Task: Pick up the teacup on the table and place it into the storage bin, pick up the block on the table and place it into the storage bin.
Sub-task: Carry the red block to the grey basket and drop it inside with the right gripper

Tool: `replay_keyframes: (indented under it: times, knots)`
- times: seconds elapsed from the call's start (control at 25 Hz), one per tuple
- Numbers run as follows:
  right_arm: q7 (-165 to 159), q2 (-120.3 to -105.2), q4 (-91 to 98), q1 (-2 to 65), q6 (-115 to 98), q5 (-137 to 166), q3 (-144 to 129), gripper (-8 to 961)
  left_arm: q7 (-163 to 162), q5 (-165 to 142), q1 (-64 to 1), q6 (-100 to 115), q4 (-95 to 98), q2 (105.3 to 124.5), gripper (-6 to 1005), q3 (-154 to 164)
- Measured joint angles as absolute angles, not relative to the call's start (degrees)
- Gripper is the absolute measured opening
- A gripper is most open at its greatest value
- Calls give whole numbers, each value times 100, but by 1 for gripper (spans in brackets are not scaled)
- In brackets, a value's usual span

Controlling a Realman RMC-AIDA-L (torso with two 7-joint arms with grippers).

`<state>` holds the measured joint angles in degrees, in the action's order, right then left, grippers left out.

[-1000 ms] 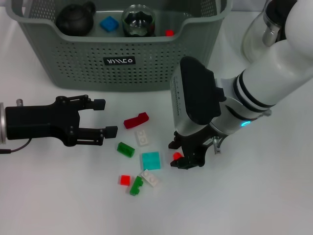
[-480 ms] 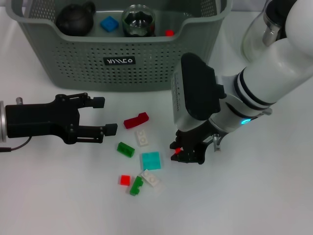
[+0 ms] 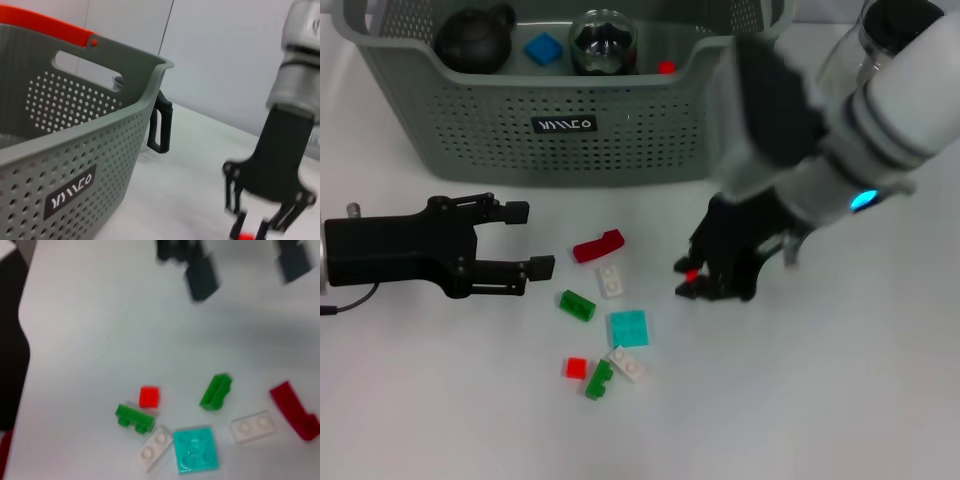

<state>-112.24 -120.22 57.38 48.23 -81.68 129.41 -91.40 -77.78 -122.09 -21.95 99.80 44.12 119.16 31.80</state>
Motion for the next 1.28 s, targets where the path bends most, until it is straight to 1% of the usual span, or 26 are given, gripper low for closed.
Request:
replay_keyframes:
  times: [0.12,0.16,0.2,0.28,0.4,0.52,0.6,0.72,0.8,0.96,1.08,1.24,1.28]
  knots:
    - [-11448,-12018,6458,4828,-8953,13013,-8395,230,-7781,-12220,-2184,9961,4412,11906,871,3181]
    - [-11739,-12014,7026,4904,-9374,12990,-7959,230,-7789,-12230,-2178,9948,4412,11905,871,3181]
    - [-11739,-12014,7026,4904,-9374,12990,-7959,231,-7803,-12241,-2167,9936,4412,11902,871,3182]
    - [-12194,-12017,7668,5086,-9664,12960,-7528,233,-7839,-12261,-2132,9919,4416,11889,871,3180]
    - [-12758,-12015,8258,5630,-9766,12997,-6939,235,-7848,-12263,-2100,9911,4446,11884,871,3153]
    - [-13022,-12013,8246,6285,-9473,13251,-6390,238,-7818,-12263,-2103,9904,4445,11883,871,3102]
    - [-13044,-12014,7887,6622,-8885,13530,-6231,239,-7806,-12263,-2111,9875,4428,11884,871,3097]
    - [-12911,-12014,6768,6985,-7759,13894,-6291,242,-7797,-12263,-2111,9838,4425,11912,871,3103]
    - [-12682,-11985,5752,7218,-6901,14026,-6350,243,-7791,-12264,-2099,9834,4425,11924,871,3104]
    - [-12195,-11920,4289,7547,-5787,14138,-6372,246,-7790,-12265,-2109,9836,4424,11927,871,3103]
    - [-12016,-11926,3946,7548,-5524,14186,-6388,249,-7798,-12267,-2130,9838,4421,11931,871,3105]
    - [-11938,-11948,3910,7377,-5484,14208,-6481,252,-7799,-12269,-2155,9835,4420,11935,871,3125]
    - [-11933,-11949,3962,7321,-5483,14208,-6513,293,-7798,-12269,-2156,9835,4420,11936,871,3125]
